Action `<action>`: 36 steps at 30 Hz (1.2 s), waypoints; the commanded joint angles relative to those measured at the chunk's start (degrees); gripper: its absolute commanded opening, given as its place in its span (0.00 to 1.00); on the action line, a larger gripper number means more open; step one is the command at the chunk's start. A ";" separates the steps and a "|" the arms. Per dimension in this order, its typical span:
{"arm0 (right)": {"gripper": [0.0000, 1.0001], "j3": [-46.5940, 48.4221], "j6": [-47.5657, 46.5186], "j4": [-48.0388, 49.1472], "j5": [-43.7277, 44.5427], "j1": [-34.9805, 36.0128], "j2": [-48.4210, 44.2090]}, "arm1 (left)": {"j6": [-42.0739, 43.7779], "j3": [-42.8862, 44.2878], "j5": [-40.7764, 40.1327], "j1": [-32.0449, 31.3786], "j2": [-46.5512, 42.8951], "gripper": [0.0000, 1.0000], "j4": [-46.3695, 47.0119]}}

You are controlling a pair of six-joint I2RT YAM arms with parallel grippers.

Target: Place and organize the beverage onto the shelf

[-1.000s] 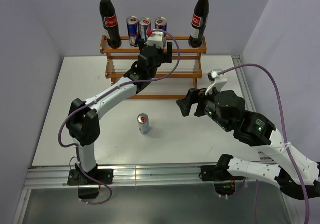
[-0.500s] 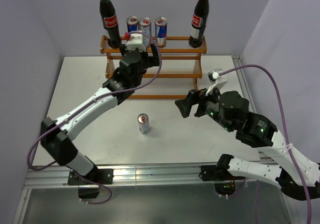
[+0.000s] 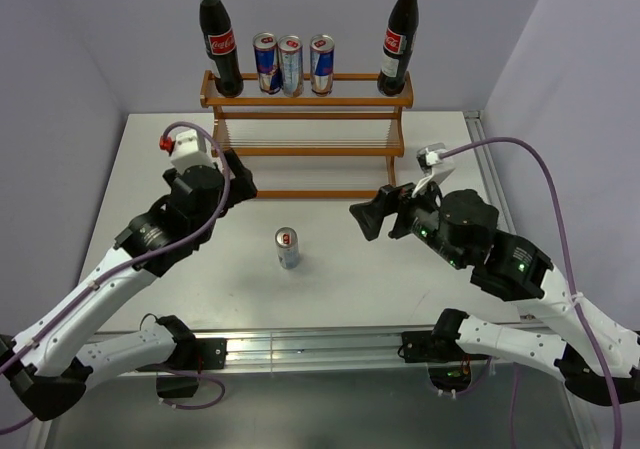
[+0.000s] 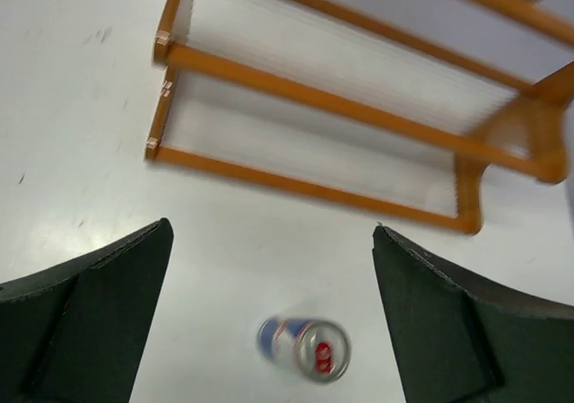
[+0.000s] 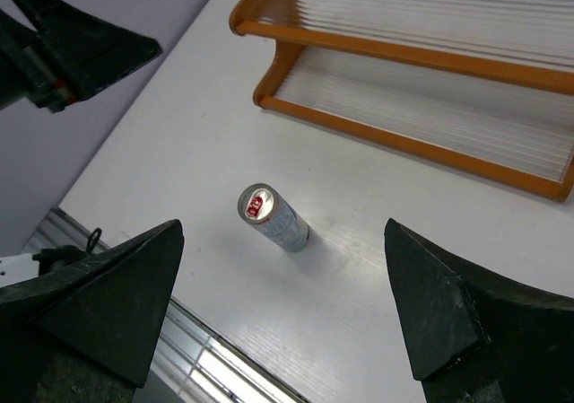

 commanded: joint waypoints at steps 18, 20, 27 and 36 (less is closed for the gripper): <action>1.00 -8.05 0.22 3.77 -0.91 -0.29 -2.73 | -7.71 -1.77 16.08 -0.34 -9.86 1.00 -23.15; 1.00 -8.74 0.83 3.33 -1.08 -0.21 -3.97 | -7.62 -1.95 16.71 -0.26 -9.77 1.00 -22.62; 1.00 -9.46 3.37 2.19 1.10 -0.29 -3.80 | -6.48 1.13 18.03 -0.87 -5.73 0.99 -24.03; 1.00 -9.02 3.91 -0.72 9.46 -0.29 -1.60 | -7.44 0.86 13.90 -6.14 -2.65 0.99 -26.05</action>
